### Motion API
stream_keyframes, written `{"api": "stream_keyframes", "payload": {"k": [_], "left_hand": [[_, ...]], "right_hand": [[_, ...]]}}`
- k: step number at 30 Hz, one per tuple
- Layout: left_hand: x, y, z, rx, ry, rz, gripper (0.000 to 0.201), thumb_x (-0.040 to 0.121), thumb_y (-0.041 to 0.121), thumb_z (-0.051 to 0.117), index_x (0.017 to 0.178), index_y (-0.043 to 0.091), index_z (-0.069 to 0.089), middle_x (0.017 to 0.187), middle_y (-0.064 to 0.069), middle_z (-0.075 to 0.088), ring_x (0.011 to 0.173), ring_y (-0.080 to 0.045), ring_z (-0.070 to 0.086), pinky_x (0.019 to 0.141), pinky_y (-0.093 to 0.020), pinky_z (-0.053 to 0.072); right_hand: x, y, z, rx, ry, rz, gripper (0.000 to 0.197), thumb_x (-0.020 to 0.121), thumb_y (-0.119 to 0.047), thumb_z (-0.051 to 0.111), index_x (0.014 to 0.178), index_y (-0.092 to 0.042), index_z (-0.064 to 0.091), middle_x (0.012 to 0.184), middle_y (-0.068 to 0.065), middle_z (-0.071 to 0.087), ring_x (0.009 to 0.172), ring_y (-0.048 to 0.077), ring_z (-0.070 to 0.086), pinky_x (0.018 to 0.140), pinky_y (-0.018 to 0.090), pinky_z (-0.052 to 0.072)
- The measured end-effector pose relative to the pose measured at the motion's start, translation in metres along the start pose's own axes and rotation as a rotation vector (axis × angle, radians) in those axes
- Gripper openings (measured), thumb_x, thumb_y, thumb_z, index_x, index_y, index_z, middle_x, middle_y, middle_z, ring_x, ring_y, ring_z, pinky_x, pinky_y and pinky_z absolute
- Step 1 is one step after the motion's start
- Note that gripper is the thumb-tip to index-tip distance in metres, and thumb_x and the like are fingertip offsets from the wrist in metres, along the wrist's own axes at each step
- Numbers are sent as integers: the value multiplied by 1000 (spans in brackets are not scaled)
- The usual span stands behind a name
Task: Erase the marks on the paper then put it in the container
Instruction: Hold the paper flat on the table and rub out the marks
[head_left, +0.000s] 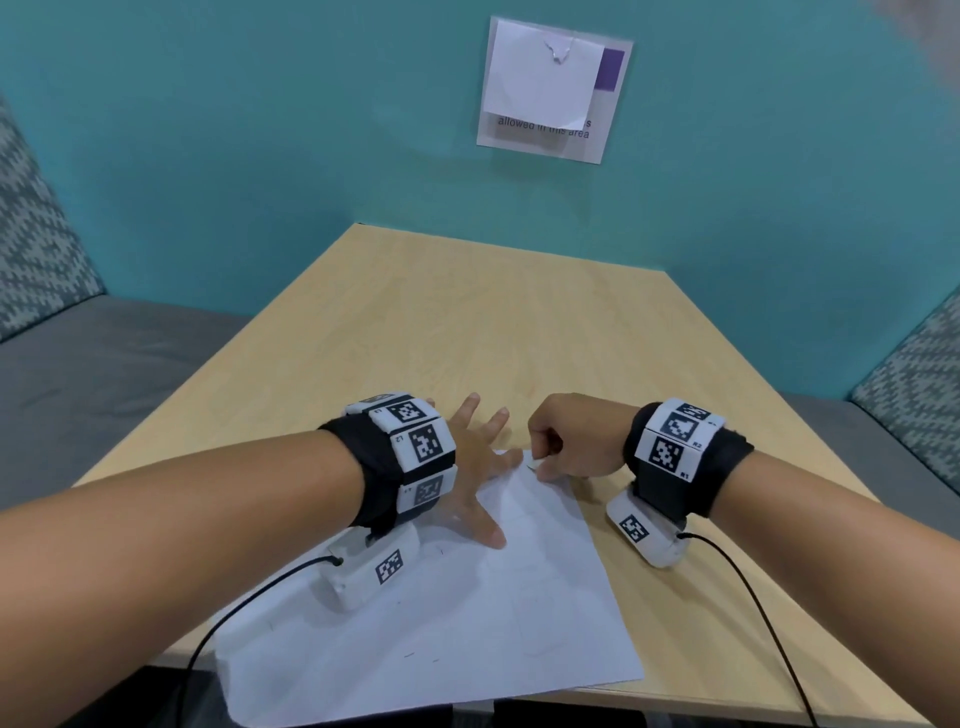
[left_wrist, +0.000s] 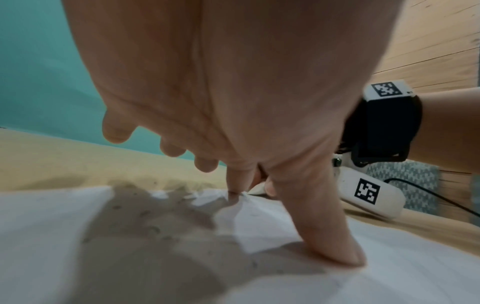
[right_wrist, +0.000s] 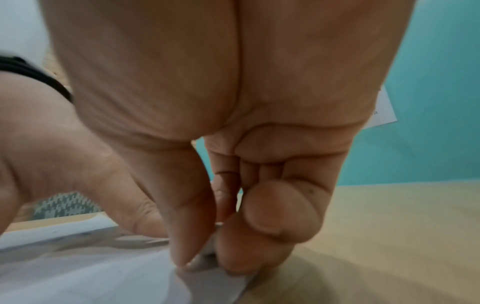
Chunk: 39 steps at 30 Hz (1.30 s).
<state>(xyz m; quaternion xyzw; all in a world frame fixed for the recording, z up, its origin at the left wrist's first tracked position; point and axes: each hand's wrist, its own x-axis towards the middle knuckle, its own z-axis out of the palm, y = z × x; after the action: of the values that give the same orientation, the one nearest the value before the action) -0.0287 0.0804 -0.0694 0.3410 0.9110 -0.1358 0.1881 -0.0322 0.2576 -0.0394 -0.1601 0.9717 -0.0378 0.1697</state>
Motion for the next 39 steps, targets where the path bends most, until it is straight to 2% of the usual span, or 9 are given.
{"api": "stream_keyframes", "payload": {"k": [7, 12, 15, 17, 21, 26, 30, 35, 39], "left_hand": [[-11, 8, -8, -20, 14, 37, 93, 85, 71, 52, 156, 40, 0, 163, -10, -19, 145, -35, -27, 112, -56, -15], [-2, 3, 2, -16, 13, -14, 107, 76, 83, 50, 153, 44, -14, 163, -6, -21, 144, -42, -28, 110, -67, -8], [-8, 7, -3, 2, 4, -2, 98, 82, 76, 51, 155, 40, -3, 163, -10, -20, 145, -39, -27, 112, -61, -11], [-9, 7, -3, -11, 30, 2, 98, 81, 77, 51, 156, 40, 0, 163, -9, -19, 145, -41, -26, 112, -62, -9], [-1, 2, 8, -31, 54, -9, 107, 76, 82, 52, 152, 46, -15, 162, -6, -24, 143, -46, -27, 109, -67, -9], [-4, 2, 2, -33, 20, 2, 101, 78, 80, 51, 153, 46, -8, 163, -9, -20, 143, -43, -28, 110, -65, -11], [3, -1, 10, -35, 33, -18, 111, 71, 87, 49, 151, 47, -16, 163, -6, -20, 143, -45, -27, 108, -71, -6], [1, -1, 5, -18, 25, -4, 108, 76, 83, 49, 151, 44, -18, 163, -8, -20, 143, -46, -26, 109, -69, -7], [4, 0, 9, -6, 42, -28, 109, 74, 86, 46, 153, 42, -15, 164, -6, -18, 144, -45, -24, 110, -69, -3]], "right_hand": [[-15, -21, 14, 23, -94, -144, 14, 84, -25, 72, 79, -21, 59, 69, -13, 54, 61, 5, 48, 59, 20, 38], [-6, -7, -3, -14, -20, -54, 12, 83, -24, 72, 78, -17, 64, 73, -6, 62, 70, 17, 56, 61, 25, 44], [-14, -24, 10, -14, -82, -148, 12, 83, -23, 70, 80, -13, 65, 77, 0, 66, 68, 16, 56, 66, 31, 49], [-18, -28, 15, 0, -108, -185, 12, 83, -23, 71, 80, -13, 65, 74, -2, 64, 65, 14, 54, 64, 30, 47], [-8, -9, 0, -18, -27, -63, 13, 83, -24, 72, 76, -19, 62, 72, -8, 60, 71, 16, 56, 64, 26, 44], [-19, -25, 12, -8, -99, -175, 11, 83, -23, 71, 83, -14, 66, 71, -9, 59, 62, 8, 51, 60, 21, 42], [-15, -9, 0, -10, -36, -54, 13, 83, -24, 72, 87, -11, 68, 76, -6, 63, 71, 15, 56, 63, 24, 45], [-27, -20, 12, 4, -92, -139, 11, 83, -23, 72, 83, -13, 65, 71, -11, 59, 62, 6, 50, 58, 19, 41], [-23, -9, 4, 16, -35, -44, 14, 82, -24, 72, 85, -12, 67, 73, -7, 62, 67, 14, 55, 61, 24, 45]]}}
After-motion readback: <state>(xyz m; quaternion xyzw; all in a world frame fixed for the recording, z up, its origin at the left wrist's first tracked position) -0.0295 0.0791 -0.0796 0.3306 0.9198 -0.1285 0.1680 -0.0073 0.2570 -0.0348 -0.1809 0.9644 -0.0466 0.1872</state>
